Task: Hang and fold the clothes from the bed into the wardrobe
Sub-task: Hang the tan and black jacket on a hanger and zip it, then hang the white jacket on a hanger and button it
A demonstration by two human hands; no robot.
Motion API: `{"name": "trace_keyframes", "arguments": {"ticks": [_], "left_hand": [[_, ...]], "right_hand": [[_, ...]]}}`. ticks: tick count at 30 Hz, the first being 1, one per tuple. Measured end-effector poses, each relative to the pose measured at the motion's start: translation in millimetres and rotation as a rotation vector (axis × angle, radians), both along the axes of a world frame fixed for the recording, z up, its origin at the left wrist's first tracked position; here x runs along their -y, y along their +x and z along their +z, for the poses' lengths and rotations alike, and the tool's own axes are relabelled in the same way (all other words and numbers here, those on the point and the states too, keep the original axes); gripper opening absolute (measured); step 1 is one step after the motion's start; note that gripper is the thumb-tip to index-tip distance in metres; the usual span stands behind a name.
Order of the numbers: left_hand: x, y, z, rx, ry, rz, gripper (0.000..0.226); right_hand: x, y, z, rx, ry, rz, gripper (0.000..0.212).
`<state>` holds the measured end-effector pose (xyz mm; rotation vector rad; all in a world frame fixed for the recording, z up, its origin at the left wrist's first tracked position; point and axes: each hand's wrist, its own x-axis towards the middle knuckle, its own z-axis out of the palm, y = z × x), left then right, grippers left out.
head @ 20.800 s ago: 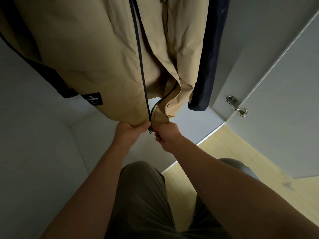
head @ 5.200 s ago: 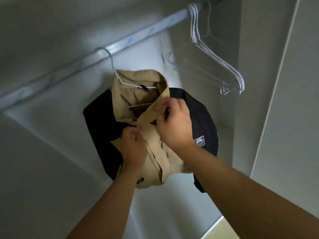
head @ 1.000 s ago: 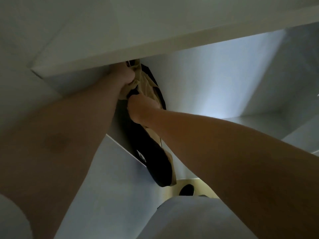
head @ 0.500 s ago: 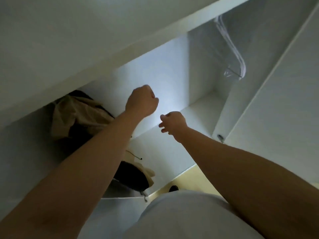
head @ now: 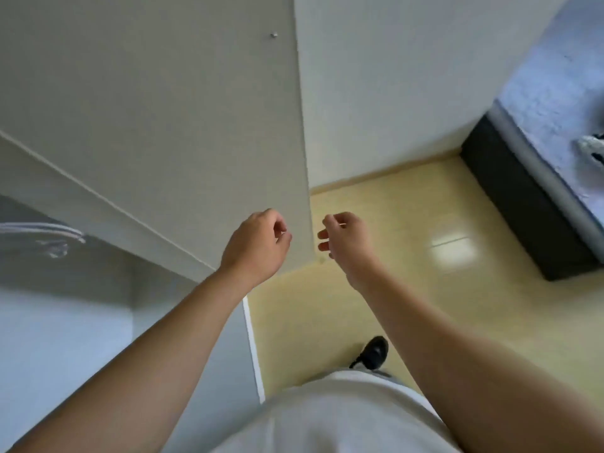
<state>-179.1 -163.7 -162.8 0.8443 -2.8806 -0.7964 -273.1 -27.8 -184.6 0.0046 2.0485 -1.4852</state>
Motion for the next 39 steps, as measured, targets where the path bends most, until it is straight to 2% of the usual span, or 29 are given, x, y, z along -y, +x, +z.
{"name": "trace_keyframes", "arguments": {"ticks": [6,11,16,22,33,39], "left_hand": [[-99.7,-140.6,21.2,-0.078,0.090,-0.304,0.007],[-188.2,-241.0,18.1,-0.084,0.158,-0.448,0.008],[-272.7,-330.5,11.1,-0.043,0.227,-0.577,0.007],[-348.2,-449.0,-4.0,0.027,0.214,-0.745,0.005],[-477.2,-735.6,-24.7,0.118,0.276,-0.974,0.007],[-538.4,-846.4,-32.2,0.178,0.250,-1.051,0.011]], "right_hand": [[-131.6,-89.6,24.3,-0.110,-0.061,-0.414,0.015],[-234.7,-157.2,34.0,-0.192,-0.019,-0.574,0.017],[-318.8,-219.9,34.1,-0.197,0.011,-0.738,0.017],[-394.7,-313.7,22.2,-0.181,0.045,-0.874,0.018],[-525.4,-541.7,12.8,-0.143,0.192,-1.012,0.017],[-583.0,-634.4,-14.5,0.025,0.153,-1.093,0.021]]}}
